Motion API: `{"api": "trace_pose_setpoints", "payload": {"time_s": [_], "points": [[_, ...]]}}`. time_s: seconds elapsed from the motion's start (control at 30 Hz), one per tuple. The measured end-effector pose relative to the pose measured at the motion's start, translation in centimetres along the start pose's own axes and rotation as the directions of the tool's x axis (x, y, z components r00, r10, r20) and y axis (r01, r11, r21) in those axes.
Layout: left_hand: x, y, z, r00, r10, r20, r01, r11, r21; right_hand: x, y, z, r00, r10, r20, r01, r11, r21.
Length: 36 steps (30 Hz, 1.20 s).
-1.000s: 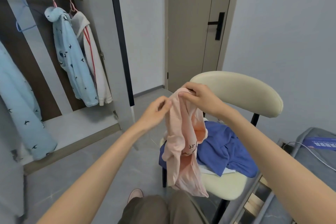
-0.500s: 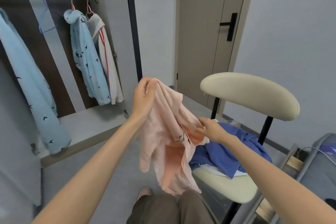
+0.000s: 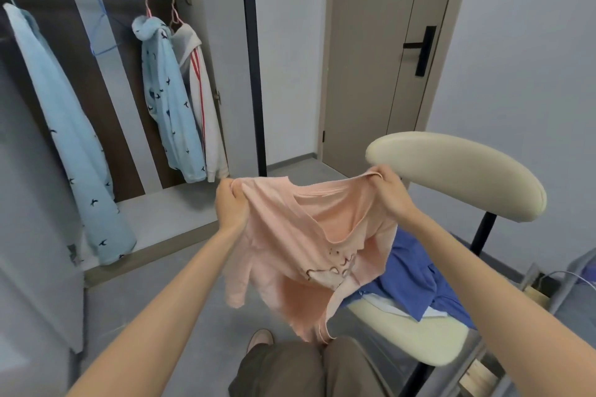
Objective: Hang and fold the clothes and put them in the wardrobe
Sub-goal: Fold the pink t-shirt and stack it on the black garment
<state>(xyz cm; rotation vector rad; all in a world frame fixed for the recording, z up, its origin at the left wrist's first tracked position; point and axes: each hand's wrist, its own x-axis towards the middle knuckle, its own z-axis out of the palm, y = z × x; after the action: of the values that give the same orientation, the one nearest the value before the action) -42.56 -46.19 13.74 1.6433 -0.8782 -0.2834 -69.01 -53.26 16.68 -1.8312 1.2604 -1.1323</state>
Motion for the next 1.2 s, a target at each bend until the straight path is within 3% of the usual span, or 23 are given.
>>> {"api": "trace_pose_setpoints", "payload": {"time_s": [0.13, 0.2, 0.3, 0.4, 0.47, 0.6, 0.7, 0.8, 0.93, 1.07, 1.2], "points": [[0.0, -0.9, -0.6, 0.994, -0.072, 0.08, 0.065, 0.994, 0.091, 1.1, -2.0, -0.1, 0.991, 0.006, 0.133, 0.01, 0.992, -0.126], [0.2, -1.2, -1.1, 0.99, -0.006, 0.14, -0.034, 0.96, 0.279, 1.3, -2.3, 0.0, 0.984, 0.049, 0.174, -0.003, 0.967, -0.256], [-0.1, -1.4, -1.7, 0.948, 0.109, 0.3, -0.258, 0.814, 0.52, 1.1, -2.6, 0.2, 0.984, 0.061, 0.168, 0.001, 0.937, -0.351], [-0.3, -1.6, -2.7, 0.878, 0.077, 0.473, -0.342, 0.793, 0.505, 0.9, -2.6, 0.5, 0.989, 0.042, 0.145, 0.018, 0.921, -0.389], [-0.3, -2.1, -3.4, 0.856, 0.095, 0.508, -0.366, 0.805, 0.466, 1.0, -2.6, 0.7, 0.99, 0.049, 0.135, 0.008, 0.92, -0.392], [0.1, -2.9, -4.5, 0.897, 0.187, 0.401, -0.326, 0.893, 0.311, 1.4, -2.6, 0.6, 0.969, 0.154, 0.195, -0.102, 0.962, -0.253], [0.9, -2.8, -5.0, 0.931, 0.142, 0.336, -0.221, 0.953, 0.209, 1.0, -2.5, -0.4, 0.915, 0.225, 0.334, -0.19, 0.973, -0.133], [1.4, -2.9, -5.4, 0.944, 0.083, 0.319, -0.17, 0.951, 0.256, 0.1, -2.7, -0.5, 0.874, 0.221, 0.433, -0.105, 0.955, -0.277], [1.6, -3.0, -5.1, 0.985, -0.016, 0.173, -0.029, 0.967, 0.254, -0.9, -2.5, 1.2, 0.789, 0.182, 0.587, 0.124, 0.889, -0.442], [1.6, -2.8, -5.7, 0.996, -0.052, 0.07, 0.046, 0.995, 0.087, -1.2, -2.3, 2.5, 0.83, 0.058, 0.554, 0.232, 0.868, -0.439], [2.4, -2.4, -7.7, 0.997, 0.043, 0.065, -0.047, 0.998, 0.048, 0.1, -3.0, 2.1, 0.905, -0.138, 0.401, 0.316, 0.851, -0.419]]}}
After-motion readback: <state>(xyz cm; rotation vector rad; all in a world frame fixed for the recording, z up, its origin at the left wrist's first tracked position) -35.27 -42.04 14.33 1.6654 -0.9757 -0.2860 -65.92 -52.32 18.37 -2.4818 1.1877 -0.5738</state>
